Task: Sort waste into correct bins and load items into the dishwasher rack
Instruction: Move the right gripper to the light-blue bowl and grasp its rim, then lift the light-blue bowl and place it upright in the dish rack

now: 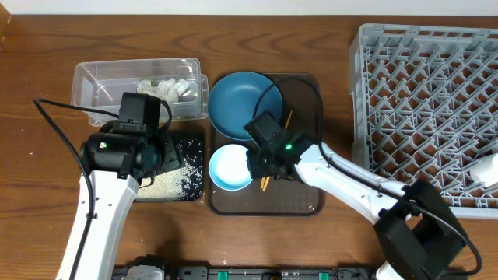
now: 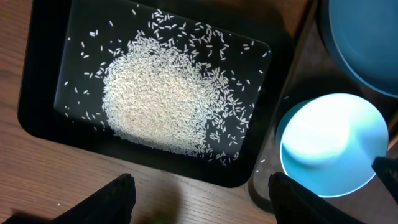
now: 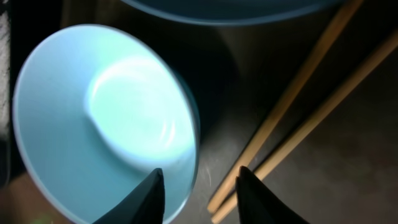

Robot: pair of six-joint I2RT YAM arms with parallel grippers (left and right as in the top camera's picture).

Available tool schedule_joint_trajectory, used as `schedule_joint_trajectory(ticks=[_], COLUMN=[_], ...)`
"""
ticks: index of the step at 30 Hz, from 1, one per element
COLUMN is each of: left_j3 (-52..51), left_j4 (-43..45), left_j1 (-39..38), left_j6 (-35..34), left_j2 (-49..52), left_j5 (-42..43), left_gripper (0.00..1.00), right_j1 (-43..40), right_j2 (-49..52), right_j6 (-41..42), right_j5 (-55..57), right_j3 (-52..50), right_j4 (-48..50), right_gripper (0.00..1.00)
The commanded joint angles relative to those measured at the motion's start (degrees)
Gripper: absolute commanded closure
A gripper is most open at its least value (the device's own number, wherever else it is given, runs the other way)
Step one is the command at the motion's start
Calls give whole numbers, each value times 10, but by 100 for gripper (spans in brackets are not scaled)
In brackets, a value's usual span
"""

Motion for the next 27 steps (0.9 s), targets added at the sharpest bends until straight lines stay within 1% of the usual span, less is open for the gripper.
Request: schedule_joint_trajectory(ticks=[1,4,7,9,10,12,15,18,20,22,24,27], left_j3=[-2,-2,-2,-2,-2,-2,-2,-2,-2,-2,-2,-2], left_j4=[-2,-2,-2,-2,-2,-2,-2,-2,-2,-1,-1,-1], left_j1=[3,3,3,3,3,3,3,3,3,3,3,3], left_j6=[-7,-7,-7,-7,-7,-7,-7,-7,-7,-7,-7,-7], left_j2=[0,0,0,0,0,0,0,0,0,0,0,0], left_j5=[-7,-7,-7,-7,-7,-7,-7,-6,-6,-6,-6,-6], left_gripper=[28,28,28,28,28,28,28,28,28,28,28,28], right_j1=[10,9,9,9,9,9,9,2,-10,-30,-55,-102], right_j2=[15,28,38,41,43,43,43,36,20,-9,-46,-115], right_j6=[43,43,52,52,52,52,51,50,29,5,-3,-43], right_j5=[29,29,29,29,29,29,29,29,30,35,63,113], right_j3=[-19,-20,-20,-20,-20,-20,-20,-17,-12,-4,6,19], right_j4=[29,39,46,48,47,45,45,39,26,4,-26,-57], right_gripper=[66,72,75,79,85,93,99,99,99,99,99,99])
